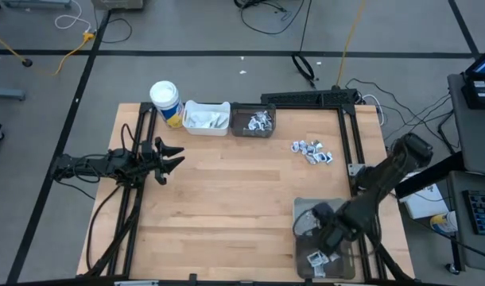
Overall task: Pick & Place First Aid Supplies
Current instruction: Put the blue alcohol pad into the bottom black bin
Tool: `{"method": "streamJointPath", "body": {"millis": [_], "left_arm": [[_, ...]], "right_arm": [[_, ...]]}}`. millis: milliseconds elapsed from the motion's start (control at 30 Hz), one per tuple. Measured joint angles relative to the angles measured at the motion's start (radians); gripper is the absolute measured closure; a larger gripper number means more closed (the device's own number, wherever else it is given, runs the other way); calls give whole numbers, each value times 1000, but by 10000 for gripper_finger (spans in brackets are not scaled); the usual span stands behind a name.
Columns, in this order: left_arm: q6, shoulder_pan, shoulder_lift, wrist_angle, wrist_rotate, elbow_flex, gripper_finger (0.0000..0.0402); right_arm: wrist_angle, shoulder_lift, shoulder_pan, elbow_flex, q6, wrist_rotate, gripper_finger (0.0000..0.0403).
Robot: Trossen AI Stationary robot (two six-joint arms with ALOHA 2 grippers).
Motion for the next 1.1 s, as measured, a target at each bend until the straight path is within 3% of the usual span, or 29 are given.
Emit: {"method": "streamJointPath", "body": {"millis": [400,600,833,1100], "left_arm": [[0,0,0,0,0,0,206],[0,0,0,0,0,0,206],[0,0,0,0,0,0,206],[0,0,0,0,0,0,206]], "right_arm": [[-318,-170,-249,0,-262,-1,236],[-302,-203,-365,-52,-402,-1,236],[-146,-232,-466,-194,-529,-58,236],[-105,-312,-629,-326,-648,12,236]]}}
